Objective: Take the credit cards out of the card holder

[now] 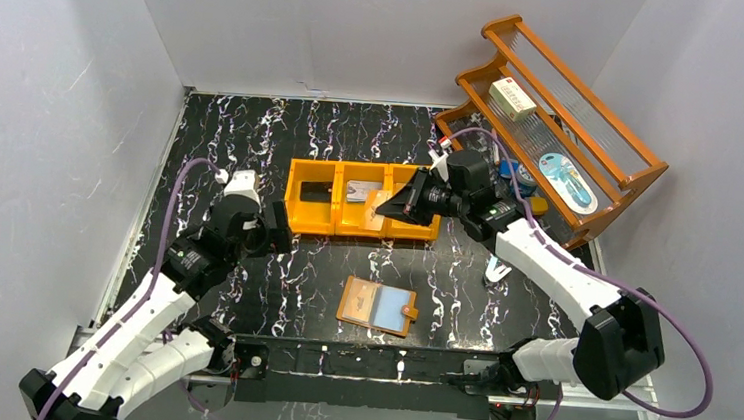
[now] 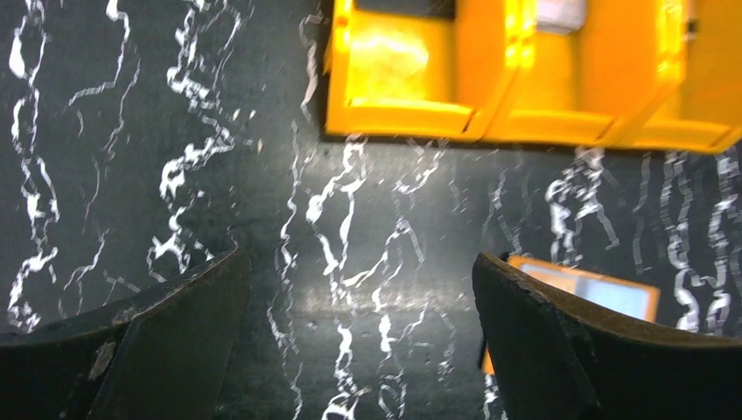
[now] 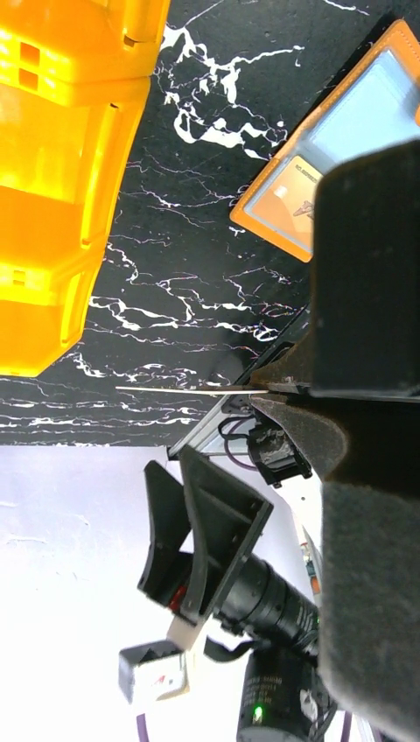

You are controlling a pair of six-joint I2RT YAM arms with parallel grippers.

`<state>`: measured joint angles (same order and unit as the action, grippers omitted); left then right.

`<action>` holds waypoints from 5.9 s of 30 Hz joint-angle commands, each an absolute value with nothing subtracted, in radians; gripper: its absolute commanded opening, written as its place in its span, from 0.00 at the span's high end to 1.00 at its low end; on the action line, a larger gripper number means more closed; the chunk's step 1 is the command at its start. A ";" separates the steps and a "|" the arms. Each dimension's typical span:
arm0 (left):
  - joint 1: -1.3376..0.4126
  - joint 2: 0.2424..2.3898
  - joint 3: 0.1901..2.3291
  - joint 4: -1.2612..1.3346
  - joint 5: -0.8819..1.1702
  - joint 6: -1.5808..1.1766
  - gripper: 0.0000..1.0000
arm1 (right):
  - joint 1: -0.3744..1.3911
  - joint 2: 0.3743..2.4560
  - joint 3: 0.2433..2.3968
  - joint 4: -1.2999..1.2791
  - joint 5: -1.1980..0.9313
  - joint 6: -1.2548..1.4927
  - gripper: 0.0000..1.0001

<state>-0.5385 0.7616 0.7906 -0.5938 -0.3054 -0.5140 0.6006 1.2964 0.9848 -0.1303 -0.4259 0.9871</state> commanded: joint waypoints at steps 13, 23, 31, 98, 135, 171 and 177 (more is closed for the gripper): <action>-0.533 0.682 0.718 -0.600 -0.323 -0.486 0.02 | 0.601 1.221 0.895 0.026 0.050 0.147 1.00; -0.534 0.705 0.719 -0.596 -0.317 -0.481 0.02 | 0.601 1.304 1.015 -0.065 0.103 -0.081 1.00; -0.533 0.708 0.716 -0.592 -0.321 -0.476 0.02 | 0.602 1.472 1.141 -0.110 0.093 -0.224 1.00; -0.534 0.739 0.717 -0.577 -0.295 -0.445 0.02 | 0.630 1.748 1.168 0.022 0.067 -0.734 0.46; -0.533 0.821 0.657 -0.448 -0.036 -0.561 0.04 | 0.937 1.287 0.683 -0.085 -0.002 1.131 0.39; -0.612 1.172 0.655 -0.230 0.502 -0.594 0.48 | 0.949 1.423 0.428 0.224 -0.113 1.293 0.63; -0.703 1.272 0.669 -0.191 0.467 -0.615 0.54 | 0.910 1.465 0.365 0.371 -0.187 1.315 0.68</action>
<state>-0.6563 1.2278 0.6529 -0.2161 0.4603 -0.5995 0.9279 1.4189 0.4091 0.3031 -0.1612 1.3033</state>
